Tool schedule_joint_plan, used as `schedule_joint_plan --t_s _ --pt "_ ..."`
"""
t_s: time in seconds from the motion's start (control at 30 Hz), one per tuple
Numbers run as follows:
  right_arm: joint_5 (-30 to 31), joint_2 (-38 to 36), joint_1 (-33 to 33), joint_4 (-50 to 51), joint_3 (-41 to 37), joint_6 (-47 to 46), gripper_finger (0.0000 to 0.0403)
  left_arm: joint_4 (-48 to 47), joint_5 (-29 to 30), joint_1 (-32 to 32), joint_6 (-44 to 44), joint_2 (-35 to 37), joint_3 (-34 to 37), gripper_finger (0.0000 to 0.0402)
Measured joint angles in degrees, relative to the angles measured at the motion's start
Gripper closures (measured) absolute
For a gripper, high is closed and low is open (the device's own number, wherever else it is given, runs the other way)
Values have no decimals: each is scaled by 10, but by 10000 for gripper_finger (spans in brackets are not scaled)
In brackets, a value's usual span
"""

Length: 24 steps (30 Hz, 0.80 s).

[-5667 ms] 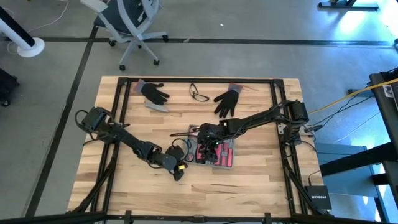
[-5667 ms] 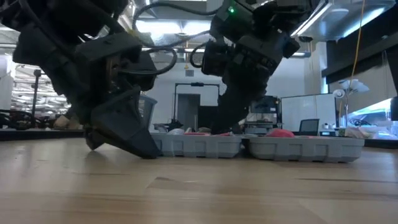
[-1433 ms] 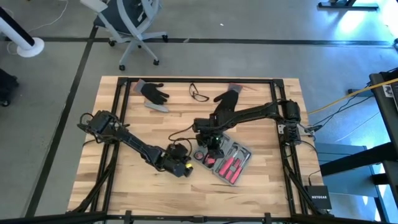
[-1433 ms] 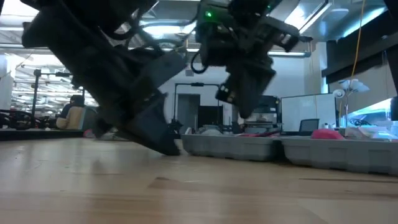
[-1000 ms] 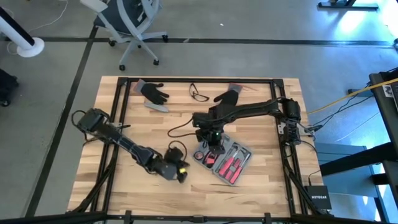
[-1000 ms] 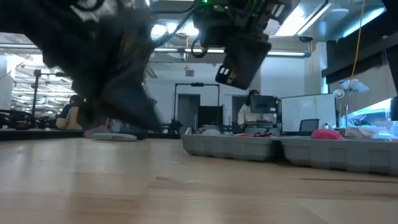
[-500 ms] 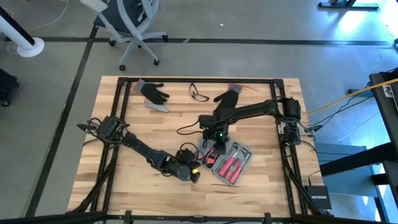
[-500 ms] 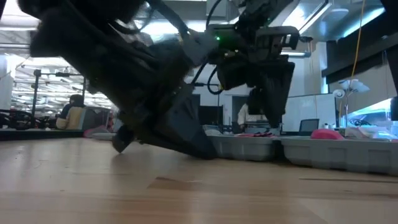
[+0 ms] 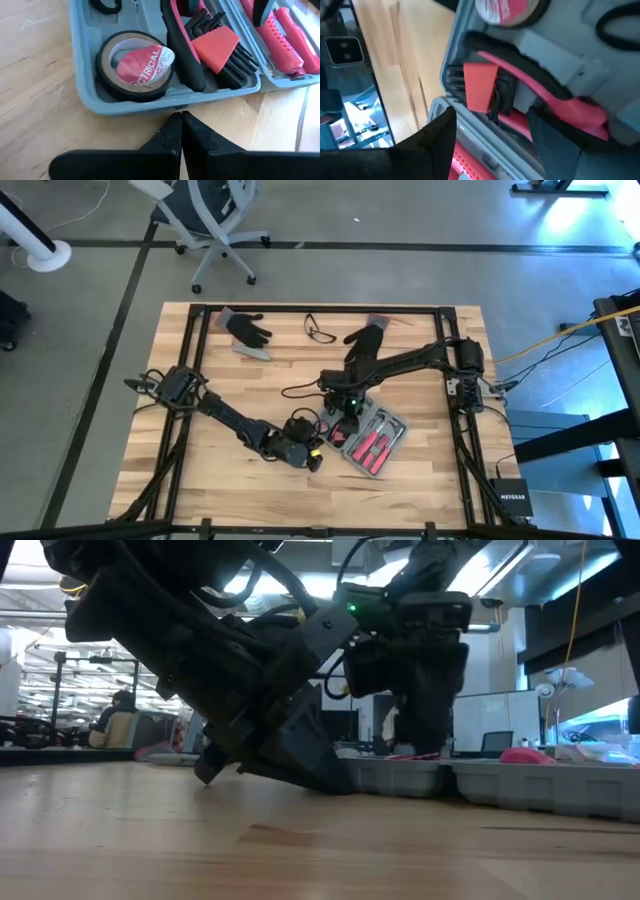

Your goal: Prefit tool cases

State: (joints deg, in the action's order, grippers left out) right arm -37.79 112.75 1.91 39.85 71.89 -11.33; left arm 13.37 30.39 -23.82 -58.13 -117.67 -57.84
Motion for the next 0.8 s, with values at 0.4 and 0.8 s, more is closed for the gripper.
schedule_joint_plan --t_s 0.4,0.8 --pt "-26 -1 0 -30 -20 -17 183 87 19 -23 22 -30 -1 402" --pt "-59 17 0 -56 -21 -35 187 238 -33 -41 102 -50 0 402"
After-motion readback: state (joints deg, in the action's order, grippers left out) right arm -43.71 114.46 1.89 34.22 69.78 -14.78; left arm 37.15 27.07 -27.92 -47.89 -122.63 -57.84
